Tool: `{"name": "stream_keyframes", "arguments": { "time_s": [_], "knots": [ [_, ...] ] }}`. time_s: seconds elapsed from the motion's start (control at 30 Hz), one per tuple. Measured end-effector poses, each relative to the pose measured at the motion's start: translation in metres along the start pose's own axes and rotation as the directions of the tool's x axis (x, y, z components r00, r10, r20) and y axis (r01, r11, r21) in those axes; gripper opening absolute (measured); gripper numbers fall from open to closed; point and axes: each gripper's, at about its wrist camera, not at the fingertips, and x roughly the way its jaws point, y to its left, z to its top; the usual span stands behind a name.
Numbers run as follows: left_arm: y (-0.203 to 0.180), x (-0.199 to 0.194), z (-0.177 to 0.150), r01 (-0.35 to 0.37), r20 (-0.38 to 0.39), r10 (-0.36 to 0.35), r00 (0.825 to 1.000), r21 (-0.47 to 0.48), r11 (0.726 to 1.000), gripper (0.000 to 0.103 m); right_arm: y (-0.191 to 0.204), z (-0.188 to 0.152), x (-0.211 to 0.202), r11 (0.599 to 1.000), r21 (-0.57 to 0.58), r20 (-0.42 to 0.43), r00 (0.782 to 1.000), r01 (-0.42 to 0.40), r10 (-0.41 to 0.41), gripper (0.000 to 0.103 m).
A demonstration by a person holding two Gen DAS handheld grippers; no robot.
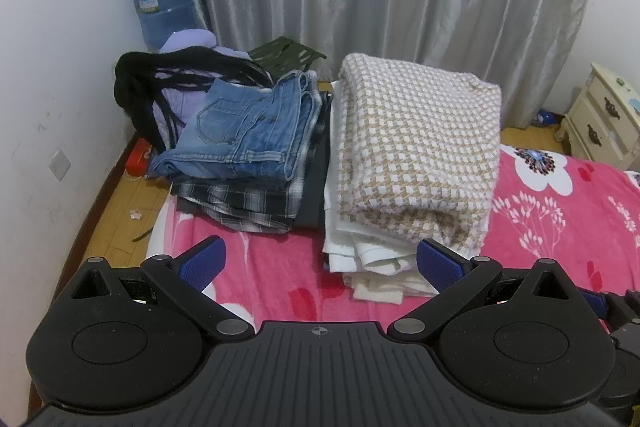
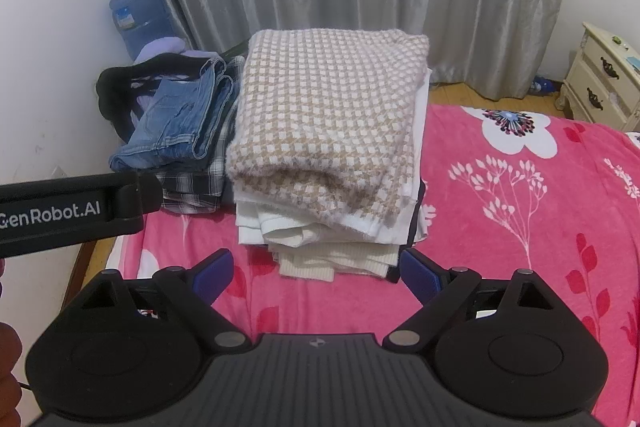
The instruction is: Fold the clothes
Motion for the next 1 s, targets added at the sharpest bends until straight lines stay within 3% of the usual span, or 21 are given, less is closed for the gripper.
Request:
{"name": "stream_keyframes", "arguments": {
  "time_s": [1.0],
  "knots": [
    [0.0013,-0.0013,0.0007,-0.006,0.005,0.006,1.0,0.009,1.0,0.103,0.0032,0.0005,-0.0001,1.0,-0.007,-0.001,1.0,-0.005,0.005,0.094]
  ]
}}
